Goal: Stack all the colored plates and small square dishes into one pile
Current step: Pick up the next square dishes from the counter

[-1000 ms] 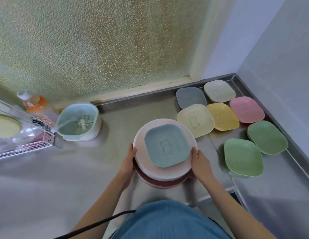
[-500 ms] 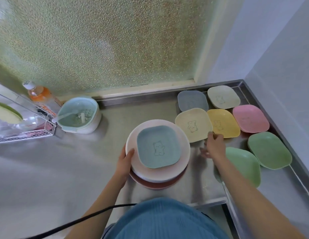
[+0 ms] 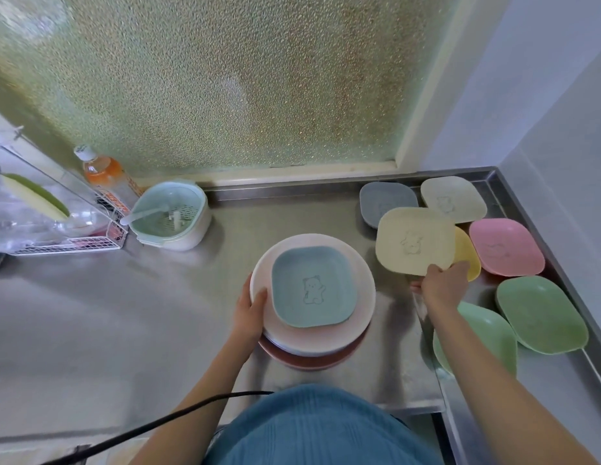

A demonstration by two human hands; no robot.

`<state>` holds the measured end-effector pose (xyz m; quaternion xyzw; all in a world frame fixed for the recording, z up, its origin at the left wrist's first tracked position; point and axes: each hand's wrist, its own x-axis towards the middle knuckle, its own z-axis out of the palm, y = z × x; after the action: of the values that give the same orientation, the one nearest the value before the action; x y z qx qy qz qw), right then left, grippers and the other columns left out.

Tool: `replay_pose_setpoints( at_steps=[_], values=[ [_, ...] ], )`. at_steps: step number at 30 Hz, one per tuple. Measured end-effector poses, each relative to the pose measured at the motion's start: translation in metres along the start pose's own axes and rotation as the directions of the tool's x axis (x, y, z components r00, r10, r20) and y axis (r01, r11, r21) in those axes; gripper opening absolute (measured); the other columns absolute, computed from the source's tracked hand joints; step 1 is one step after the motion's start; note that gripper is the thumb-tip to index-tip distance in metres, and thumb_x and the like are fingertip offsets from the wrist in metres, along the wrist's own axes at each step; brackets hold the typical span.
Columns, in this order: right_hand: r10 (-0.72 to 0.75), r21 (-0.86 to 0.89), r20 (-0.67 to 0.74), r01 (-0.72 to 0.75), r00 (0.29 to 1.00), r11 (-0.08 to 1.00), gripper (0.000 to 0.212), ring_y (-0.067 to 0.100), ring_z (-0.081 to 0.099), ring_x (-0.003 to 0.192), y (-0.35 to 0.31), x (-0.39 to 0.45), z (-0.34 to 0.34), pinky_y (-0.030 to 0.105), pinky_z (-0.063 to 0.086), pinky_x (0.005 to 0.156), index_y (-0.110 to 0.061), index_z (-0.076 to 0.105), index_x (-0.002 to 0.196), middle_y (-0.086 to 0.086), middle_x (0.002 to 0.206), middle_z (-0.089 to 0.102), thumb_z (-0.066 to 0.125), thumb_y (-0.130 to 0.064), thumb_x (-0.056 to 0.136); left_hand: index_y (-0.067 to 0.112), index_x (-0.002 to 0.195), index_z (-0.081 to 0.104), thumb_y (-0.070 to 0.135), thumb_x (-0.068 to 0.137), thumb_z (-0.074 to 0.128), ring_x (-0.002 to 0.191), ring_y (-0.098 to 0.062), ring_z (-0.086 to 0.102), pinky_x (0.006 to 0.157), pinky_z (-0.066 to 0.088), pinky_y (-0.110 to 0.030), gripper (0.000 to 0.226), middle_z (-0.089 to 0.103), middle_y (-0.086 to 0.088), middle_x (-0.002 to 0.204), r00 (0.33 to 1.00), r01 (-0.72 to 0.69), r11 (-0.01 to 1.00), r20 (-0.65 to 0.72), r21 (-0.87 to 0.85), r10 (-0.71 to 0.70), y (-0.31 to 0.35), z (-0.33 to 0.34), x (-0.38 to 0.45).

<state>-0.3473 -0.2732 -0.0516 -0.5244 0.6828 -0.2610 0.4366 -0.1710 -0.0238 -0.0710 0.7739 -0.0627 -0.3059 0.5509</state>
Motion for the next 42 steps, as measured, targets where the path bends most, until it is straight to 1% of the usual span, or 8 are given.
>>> replay_pose_setpoints(
  at_steps=[7,13,18,25,31,35,38,42],
  values=[
    [-0.116,0.147,0.161,0.092,0.98,0.985,0.044,0.015,0.052,0.037,-0.04,-0.06,-0.012,0.02,0.043,0.034,-0.016,0.038,0.128,0.018,0.068,0.061,0.039,0.0,0.087,0.02,0.139,0.039,0.018,0.098,0.044,0.107,-0.019,0.05,0.086,0.036,-0.029,0.041,0.053,0.0,0.117,0.999,0.037,0.999,0.004,-0.014,-0.037,-0.001,0.0,0.0],
    [-0.1,0.062,0.439,0.081,0.893,0.995,0.049,0.014,0.051,0.045,-0.028,-0.125,0.003,0.02,0.041,0.039,-0.026,0.04,0.135,0.012,0.061,0.059,0.041,-0.003,0.092,0.019,0.14,0.036,0.021,0.098,0.044,0.109,-0.019,0.05,0.089,0.038,-0.031,0.043,0.051,0.002,0.121,0.996,0.047,0.999,0.077,0.01,-0.048,0.001,-0.006,0.002],
    [-0.145,-0.005,0.4,0.16,0.905,0.987,0.054,0.013,0.054,0.045,-0.012,-0.155,0.018,0.02,0.045,0.042,-0.03,0.038,0.139,0.008,0.06,0.061,0.041,-0.003,0.091,0.019,0.139,0.035,0.035,0.088,0.048,0.114,-0.022,0.051,0.098,0.042,-0.037,0.055,0.051,-0.001,0.126,0.984,0.016,0.998,0.179,0.061,-0.026,0.0,-0.015,0.007],
    [-0.146,-0.237,0.369,0.245,0.918,0.94,0.062,0.019,0.059,0.056,0.0,-0.159,0.038,0.026,0.05,0.047,-0.023,0.022,0.148,0.012,0.083,0.064,0.04,-0.008,0.091,0.018,0.138,0.036,0.039,0.077,0.044,0.118,-0.024,0.05,0.1,0.041,-0.037,0.065,0.052,-0.003,0.126,0.967,-0.047,0.996,0.255,0.078,0.026,-0.001,-0.022,0.012],
    [-0.119,-0.095,0.206,0.141,0.971,0.985,0.048,0.005,0.05,0.044,0.02,-0.156,0.017,0.03,0.047,0.058,-0.024,0.034,0.143,0.011,0.083,0.063,0.042,-0.029,0.096,0.017,0.144,0.029,0.036,0.087,0.045,0.127,-0.031,0.044,0.106,0.037,-0.041,0.062,0.044,-0.013,0.142,0.967,-0.032,0.995,0.256,0.093,0.007,-0.007,-0.023,0.015],
    [-0.113,-0.179,0.04,0.119,0.993,0.977,0.047,0.025,0.062,0.075,0.049,-0.142,-0.014,0.038,0.05,0.076,-0.014,0.036,0.139,0.013,0.094,0.061,0.046,-0.022,0.094,0.018,0.144,0.029,0.036,0.087,0.043,0.129,-0.034,0.042,0.109,0.035,-0.049,0.061,0.043,-0.015,0.141,0.975,-0.016,0.998,0.222,0.067,0.001,-0.012,-0.018,0.017],
    [-0.066,-0.352,-0.026,0.052,0.997,0.935,0.055,0.039,0.05,0.114,0.066,-0.124,-0.035,0.046,0.041,0.095,-0.009,0.03,0.143,0.022,0.131,0.047,0.049,-0.015,0.092,0.021,0.143,0.029,0.043,0.077,0.04,0.129,-0.033,0.041,0.11,0.033,-0.052,0.071,0.042,-0.015,0.141,0.975,0.011,0.998,0.219,0.062,-0.025,-0.015,-0.016,0.02],
    [0.061,-0.536,0.006,-0.048,0.998,0.843,0.055,0.04,0.048,0.119,0.086,-0.106,-0.05,0.046,0.041,0.096,-0.011,0.028,0.143,0.021,0.137,0.045,0.048,-0.014,0.092,0.021,0.143,0.031,0.041,0.077,0.041,0.127,-0.033,0.043,0.109,0.035,-0.051,0.069,0.044,-0.015,0.14,0.979,-0.005,0.999,0.204,0.052,-0.006,-0.018,-0.015,0.02]
  ],
)
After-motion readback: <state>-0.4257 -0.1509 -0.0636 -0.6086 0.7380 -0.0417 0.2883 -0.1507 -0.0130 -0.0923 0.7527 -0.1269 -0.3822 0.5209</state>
